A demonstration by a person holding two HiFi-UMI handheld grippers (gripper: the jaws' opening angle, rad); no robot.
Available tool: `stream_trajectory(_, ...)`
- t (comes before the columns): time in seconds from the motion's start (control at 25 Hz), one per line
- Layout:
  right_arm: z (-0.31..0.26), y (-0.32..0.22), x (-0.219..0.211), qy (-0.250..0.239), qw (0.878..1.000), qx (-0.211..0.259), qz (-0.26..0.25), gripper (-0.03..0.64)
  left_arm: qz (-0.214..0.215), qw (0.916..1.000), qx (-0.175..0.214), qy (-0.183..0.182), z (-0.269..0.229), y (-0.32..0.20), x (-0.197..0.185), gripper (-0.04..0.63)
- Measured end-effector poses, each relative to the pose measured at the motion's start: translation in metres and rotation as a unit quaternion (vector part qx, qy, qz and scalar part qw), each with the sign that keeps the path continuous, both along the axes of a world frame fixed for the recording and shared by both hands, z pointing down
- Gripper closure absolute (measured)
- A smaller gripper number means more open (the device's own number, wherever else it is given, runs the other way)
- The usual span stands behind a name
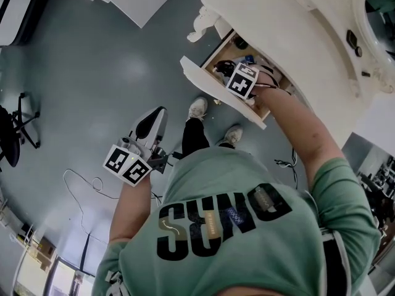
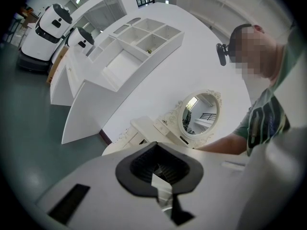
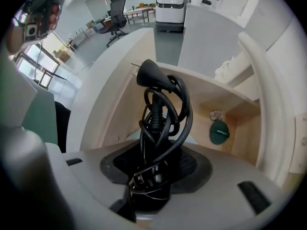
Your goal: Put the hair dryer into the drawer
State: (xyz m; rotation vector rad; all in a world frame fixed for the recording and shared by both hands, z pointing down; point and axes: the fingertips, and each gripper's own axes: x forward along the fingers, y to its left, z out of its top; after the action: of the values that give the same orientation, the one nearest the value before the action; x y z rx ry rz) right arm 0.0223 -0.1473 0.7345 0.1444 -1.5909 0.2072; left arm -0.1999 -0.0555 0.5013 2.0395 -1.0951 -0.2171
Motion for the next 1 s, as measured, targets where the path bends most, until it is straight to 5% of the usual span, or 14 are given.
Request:
stream_trajectory(0.48, 0.026, 0.000, -0.017, -0.006, 1.000, -0.022, 0.021, 0.433, 0.005, 0.9999, -0.015, -0.001, 0.011, 0.001, 0.000, 0.586)
stream_trajectory(1.0, -0.033, -0.010, -0.009, -0.128, 0.987, 0.016, 0.091, 0.327, 0.059, 0.9981, 0.008, -0.014, -0.016, -0.014, 0.042, 0.587)
